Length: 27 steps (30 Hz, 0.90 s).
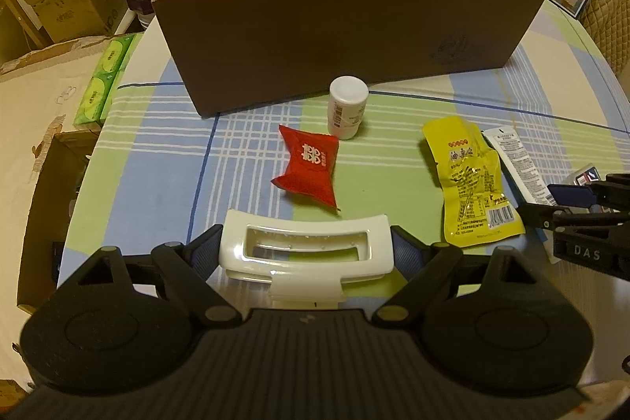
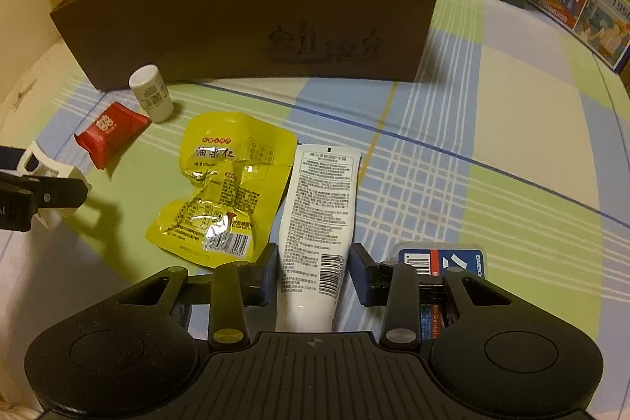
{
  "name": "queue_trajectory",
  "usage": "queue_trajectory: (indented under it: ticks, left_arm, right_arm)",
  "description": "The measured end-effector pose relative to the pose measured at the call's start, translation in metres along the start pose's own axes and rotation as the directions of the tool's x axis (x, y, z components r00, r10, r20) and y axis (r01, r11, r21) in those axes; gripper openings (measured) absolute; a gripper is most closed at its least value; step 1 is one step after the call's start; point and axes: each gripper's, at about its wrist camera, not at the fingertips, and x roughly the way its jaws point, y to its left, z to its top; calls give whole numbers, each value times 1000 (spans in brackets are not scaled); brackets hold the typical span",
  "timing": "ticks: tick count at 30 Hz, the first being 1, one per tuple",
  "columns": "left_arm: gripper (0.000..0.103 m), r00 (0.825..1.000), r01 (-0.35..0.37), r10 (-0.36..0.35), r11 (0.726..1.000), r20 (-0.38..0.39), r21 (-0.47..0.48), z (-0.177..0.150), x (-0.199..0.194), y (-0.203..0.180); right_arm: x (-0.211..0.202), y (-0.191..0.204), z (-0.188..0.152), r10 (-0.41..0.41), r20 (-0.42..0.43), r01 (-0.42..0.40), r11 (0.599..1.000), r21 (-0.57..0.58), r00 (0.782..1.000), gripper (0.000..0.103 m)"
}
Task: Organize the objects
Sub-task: 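Lift and carry the white handle and white tube over the brown box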
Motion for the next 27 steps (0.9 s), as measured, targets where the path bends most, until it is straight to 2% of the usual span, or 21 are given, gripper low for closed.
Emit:
queue_trajectory:
  ticks: [7, 14, 21, 27]
  left_arm:
    - [85, 1000, -5, 5, 1000, 16, -8, 2, -7, 3]
    - [85, 999, -11, 12, 1000, 49, -22, 6, -22, 9]
    - [85, 994, -2, 5, 1000, 113, -27, 19, -44, 12]
    - [85, 982, 9, -6, 1000, 191, -18, 39, -64, 10]
  right_arm:
    - [-7, -16, 1, 57, 11, -58, 994, 93, 998, 35]
    - [-36, -32, 13, 85, 90, -98, 984, 147, 992, 35]
    - [-68, -38, 34, 104, 171, -130, 981, 147, 980, 35]
    - [-85, -34, 57, 132, 221, -162, 979, 122, 966, 35]
